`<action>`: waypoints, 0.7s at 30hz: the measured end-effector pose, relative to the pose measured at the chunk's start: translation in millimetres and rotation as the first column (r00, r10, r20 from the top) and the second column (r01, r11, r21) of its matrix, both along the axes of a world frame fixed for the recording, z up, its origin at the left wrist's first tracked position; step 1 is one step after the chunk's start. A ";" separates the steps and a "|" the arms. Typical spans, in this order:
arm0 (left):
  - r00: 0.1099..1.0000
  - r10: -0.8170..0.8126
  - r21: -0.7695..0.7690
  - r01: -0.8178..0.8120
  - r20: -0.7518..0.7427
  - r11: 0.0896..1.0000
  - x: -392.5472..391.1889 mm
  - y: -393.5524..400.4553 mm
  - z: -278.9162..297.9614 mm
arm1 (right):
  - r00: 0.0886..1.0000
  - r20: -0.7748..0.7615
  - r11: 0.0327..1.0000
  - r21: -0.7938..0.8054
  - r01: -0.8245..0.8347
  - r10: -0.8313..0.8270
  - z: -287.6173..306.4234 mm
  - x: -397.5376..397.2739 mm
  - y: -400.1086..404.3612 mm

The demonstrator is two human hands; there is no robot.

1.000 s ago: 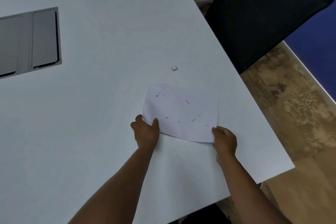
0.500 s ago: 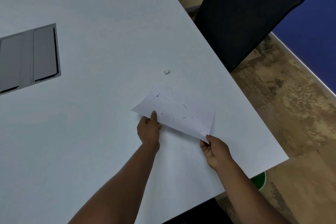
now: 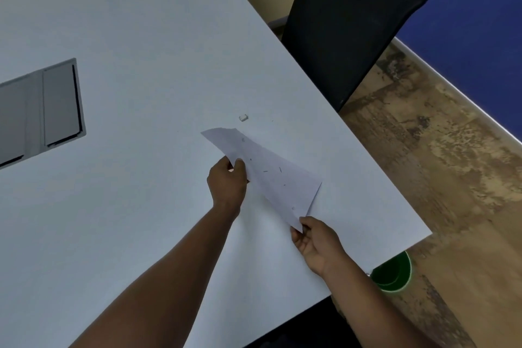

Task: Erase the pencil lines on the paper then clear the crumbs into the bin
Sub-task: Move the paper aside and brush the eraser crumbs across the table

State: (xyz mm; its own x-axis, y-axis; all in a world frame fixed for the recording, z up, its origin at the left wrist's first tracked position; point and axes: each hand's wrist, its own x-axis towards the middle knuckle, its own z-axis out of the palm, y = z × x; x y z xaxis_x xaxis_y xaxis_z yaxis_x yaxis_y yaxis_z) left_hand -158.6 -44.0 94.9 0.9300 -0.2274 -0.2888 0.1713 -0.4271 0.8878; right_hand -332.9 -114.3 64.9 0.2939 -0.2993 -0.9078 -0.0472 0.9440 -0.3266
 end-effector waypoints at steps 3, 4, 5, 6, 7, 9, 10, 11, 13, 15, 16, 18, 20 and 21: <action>0.999 -0.021 -0.016 0.021 0.033 1.000 4.6 -11.1 6.5 | 0.998 0.020 0.998 0.001 -0.061 0.061 9.1 -2.7 1.6; 0.999 -0.022 -0.007 0.022 0.040 1.000 6.4 -14.6 7.9 | 0.992 0.018 0.992 -0.008 -0.123 0.123 12.2 -5.1 1.5; 0.998 -0.024 0.013 0.023 0.051 1.000 8.3 -18.0 8.9 | 0.981 0.014 0.980 -0.024 -0.195 0.196 14.0 -8.1 0.0; 0.998 -0.028 0.039 0.025 0.063 0.999 9.8 -21.0 10.1 | 0.965 0.010 0.964 -0.046 -0.262 0.263 15.4 -11.1 -2.3; 0.997 -0.032 0.071 0.026 0.075 0.997 10.9 -23.7 11.4 | 0.949 0.001 0.946 -0.071 -0.316 0.316 15.4 -14.4 -5.9; 0.995 -0.036 0.116 0.025 0.093 0.993 12.3 -26.6 13.1 | 0.921 -0.044 0.913 -0.122 -0.390 0.388 12.8 -19.9 -14.9; 0.995 -0.034 0.124 0.022 0.095 0.992 12.9 -26.5 13.4 | 0.905 -0.080 0.892 -0.149 -0.426 0.419 11.0 -21.6 -19.5; 0.995 -0.029 0.130 0.017 0.093 0.991 13.0 -26.0 13.4 | 0.887 -0.120 0.869 -0.179 -0.462 0.447 10.1 -22.6 -23.8; 0.996 -0.016 0.129 0.004 0.088 0.992 11.2 -24.8 13.8 | 0.859 -0.195 0.821 -0.254 -0.511 0.473 7.3 -23.1 -31.2; 0.996 -0.012 0.123 0.002 0.087 0.992 8.6 -24.2 15.8 | 0.853 -0.237 0.778 -0.349 -0.522 0.465 5.4 -21.4 -36.4; 0.996 -0.016 0.118 0.005 0.091 0.993 7.1 -24.3 18.1 | 0.852 -0.248 0.753 -0.399 -0.524 0.461 5.3 -19.7 -38.6; 0.995 -0.026 0.102 0.016 0.100 0.995 6.0 -24.7 23.7 | 0.842 -0.270 0.684 -0.494 -0.537 0.466 6.0 -14.4 -41.5; 0.995 -0.038 0.095 0.028 0.097 0.995 7.8 -24.6 27.5 | 0.834 -0.289 0.615 -0.571 -0.544 0.470 8.9 -8.2 -41.7; 0.995 -0.037 0.091 0.029 0.091 0.995 8.9 -24.2 29.1 | 0.828 -0.298 0.578 -0.604 -0.549 0.475 9.9 -5.5 -41.4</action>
